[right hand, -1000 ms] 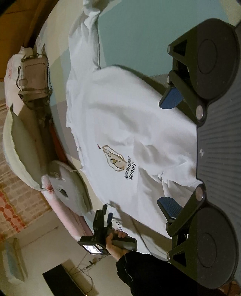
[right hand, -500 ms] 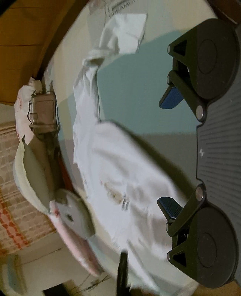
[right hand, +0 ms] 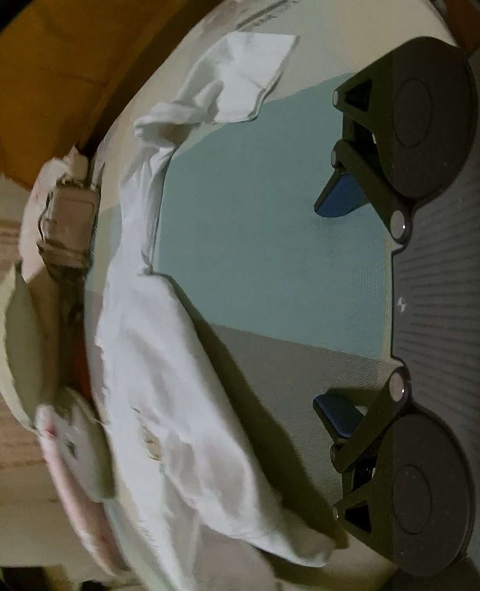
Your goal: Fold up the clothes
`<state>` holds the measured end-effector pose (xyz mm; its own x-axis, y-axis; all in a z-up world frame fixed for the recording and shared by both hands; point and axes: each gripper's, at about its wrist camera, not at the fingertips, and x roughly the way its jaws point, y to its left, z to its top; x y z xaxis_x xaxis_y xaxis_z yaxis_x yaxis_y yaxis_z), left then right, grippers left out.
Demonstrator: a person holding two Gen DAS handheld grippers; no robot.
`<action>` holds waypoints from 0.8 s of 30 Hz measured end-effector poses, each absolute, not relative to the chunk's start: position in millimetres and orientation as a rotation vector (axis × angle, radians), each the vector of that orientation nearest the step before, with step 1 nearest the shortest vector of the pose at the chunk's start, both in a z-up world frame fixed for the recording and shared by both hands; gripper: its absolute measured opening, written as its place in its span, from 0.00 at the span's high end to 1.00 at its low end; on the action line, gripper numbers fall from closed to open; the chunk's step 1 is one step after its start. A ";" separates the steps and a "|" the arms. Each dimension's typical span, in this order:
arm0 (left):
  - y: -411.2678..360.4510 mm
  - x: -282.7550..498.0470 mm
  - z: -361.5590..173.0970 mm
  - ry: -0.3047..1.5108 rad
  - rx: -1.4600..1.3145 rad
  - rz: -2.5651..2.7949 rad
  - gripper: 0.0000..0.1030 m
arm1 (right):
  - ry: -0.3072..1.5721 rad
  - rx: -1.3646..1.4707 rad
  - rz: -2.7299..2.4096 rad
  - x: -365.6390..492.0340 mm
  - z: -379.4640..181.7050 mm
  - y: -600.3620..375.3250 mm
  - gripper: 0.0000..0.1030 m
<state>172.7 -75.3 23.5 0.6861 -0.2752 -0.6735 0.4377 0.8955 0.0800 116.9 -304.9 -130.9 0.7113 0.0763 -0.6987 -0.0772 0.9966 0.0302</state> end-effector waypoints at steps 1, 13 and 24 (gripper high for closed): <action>-81.4 174.5 17.9 0.719 0.234 -0.402 0.14 | 0.764 0.004 0.084 114.9 -131.3 -306.2 0.00; -113.7 194.3 -73.3 0.881 0.220 -0.333 0.14 | 0.725 0.045 0.135 65.6 -124.1 -341.1 0.00; -117.8 173.7 -61.9 0.832 0.244 -0.364 0.14 | 0.648 0.410 0.078 100.1 -99.0 -433.5 0.00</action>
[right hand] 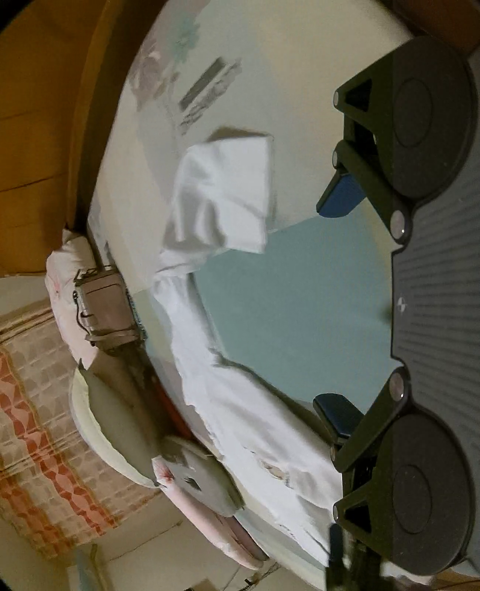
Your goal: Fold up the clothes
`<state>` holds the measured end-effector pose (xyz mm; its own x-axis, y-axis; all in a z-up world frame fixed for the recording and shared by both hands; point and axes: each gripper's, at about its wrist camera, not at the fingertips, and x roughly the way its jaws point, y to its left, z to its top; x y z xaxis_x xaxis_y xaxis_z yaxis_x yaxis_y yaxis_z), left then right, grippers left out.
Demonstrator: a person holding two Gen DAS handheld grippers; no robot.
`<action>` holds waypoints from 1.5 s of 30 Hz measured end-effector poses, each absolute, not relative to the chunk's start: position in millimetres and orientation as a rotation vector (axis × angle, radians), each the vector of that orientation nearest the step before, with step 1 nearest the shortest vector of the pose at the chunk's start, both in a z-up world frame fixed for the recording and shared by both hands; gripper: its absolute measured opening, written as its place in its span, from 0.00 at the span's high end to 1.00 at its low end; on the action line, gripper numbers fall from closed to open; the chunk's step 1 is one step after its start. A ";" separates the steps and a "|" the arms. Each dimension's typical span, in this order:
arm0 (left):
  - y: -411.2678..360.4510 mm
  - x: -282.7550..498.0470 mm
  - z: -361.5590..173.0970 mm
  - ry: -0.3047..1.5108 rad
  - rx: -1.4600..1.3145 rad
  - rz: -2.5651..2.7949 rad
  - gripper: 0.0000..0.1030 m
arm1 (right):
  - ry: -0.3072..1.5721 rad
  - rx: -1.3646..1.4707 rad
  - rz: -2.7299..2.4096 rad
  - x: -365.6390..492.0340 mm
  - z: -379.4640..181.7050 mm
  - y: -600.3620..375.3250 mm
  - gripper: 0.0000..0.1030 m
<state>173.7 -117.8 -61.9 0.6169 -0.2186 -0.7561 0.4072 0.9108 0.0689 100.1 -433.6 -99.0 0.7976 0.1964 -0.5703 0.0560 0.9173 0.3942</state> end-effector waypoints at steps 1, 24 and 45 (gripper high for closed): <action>-117.6 173.5 -60.2 0.824 0.247 -0.362 0.14 | 0.641 0.402 0.091 109.1 -96.1 -430.7 0.00; -97.8 171.5 -54.8 0.803 0.221 -0.340 0.14 | 0.676 0.363 -0.254 127.7 -93.3 -511.9 0.00; -99.6 175.2 -56.1 0.801 0.224 -0.354 0.14 | 0.592 0.612 -0.143 173.8 -116.6 -541.8 0.00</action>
